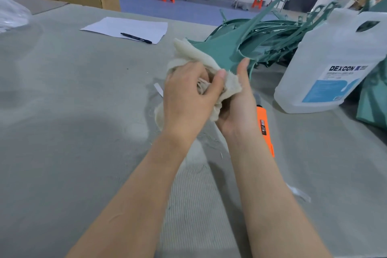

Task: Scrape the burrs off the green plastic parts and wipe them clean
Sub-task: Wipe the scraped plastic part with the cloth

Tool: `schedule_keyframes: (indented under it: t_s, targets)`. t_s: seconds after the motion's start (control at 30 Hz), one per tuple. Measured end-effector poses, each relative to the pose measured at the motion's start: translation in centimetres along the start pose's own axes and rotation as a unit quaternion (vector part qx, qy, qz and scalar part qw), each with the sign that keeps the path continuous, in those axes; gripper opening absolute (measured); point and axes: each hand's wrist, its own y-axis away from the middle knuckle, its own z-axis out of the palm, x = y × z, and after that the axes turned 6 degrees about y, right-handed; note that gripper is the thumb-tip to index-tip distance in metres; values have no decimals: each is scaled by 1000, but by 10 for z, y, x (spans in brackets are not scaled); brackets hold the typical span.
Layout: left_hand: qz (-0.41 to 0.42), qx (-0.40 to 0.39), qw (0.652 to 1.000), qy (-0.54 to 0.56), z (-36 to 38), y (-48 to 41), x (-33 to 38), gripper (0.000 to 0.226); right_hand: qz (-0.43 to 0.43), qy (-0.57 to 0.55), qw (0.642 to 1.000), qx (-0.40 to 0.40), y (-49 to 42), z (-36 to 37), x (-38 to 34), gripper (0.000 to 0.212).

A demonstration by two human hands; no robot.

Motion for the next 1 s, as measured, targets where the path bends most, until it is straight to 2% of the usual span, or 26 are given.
schedule_keyframes:
  t_s: [0.03, 0.07, 0.13, 0.23, 0.3, 0.37, 0.43, 0.53, 0.6, 0.67, 0.73, 0.83, 0.9, 1.0]
  targets:
    - [-8, 12, 1000, -3, -2, -1, -3, 21, -11, 13, 1000, 5, 0, 1, 0, 73]
    - [-16, 21, 1000, -15, -4, -2, -6, 22, -26, 28, 999, 11, 0, 2, 0, 69]
    - [-24, 35, 997, -70, -7, -5, -13, 42, -46, 59, 997, 7, 2, 3, 2, 59]
    - [-55, 32, 976, -209, -10, -7, -20, 42, -60, 137, 989, -14, 2, 1, 5, 46]
    - [-98, -8, 975, -201, -9, -7, -24, 50, -65, 211, 975, -1, 5, 6, 4, 45]
    - [-141, -30, 978, -150, -7, -7, -26, 64, -72, 272, 960, 14, 7, 10, 6, 42]
    - [-151, -60, 983, -86, -1, -5, -23, 75, -81, 294, 952, 24, 9, 11, 8, 37]
    - [-106, -86, 990, 23, 8, 3, -8, 67, -57, 251, 966, 4, 8, 10, 10, 45]
    - [-56, -97, 991, 68, 10, 7, -1, 53, -32, 160, 986, -34, 7, 9, 8, 44]
    - [-10, -103, 993, 60, 8, 8, 0, 49, -18, 60, 995, -80, 8, 12, 7, 54]
    - [4, -93, 995, -16, 6, 2, -7, 61, -11, 9, 992, -129, 11, 16, 6, 56]
    - [-64, -25, 987, -143, -2, -10, -25, 67, -8, 41, 988, -148, 14, 18, 7, 73]
    - [-137, 20, 980, -144, -9, -18, -35, 62, -6, 78, 986, -147, 14, 18, 8, 79]
    - [-213, 67, 966, -127, -19, -25, -44, 52, -8, 93, 983, -155, 16, 19, 8, 73]
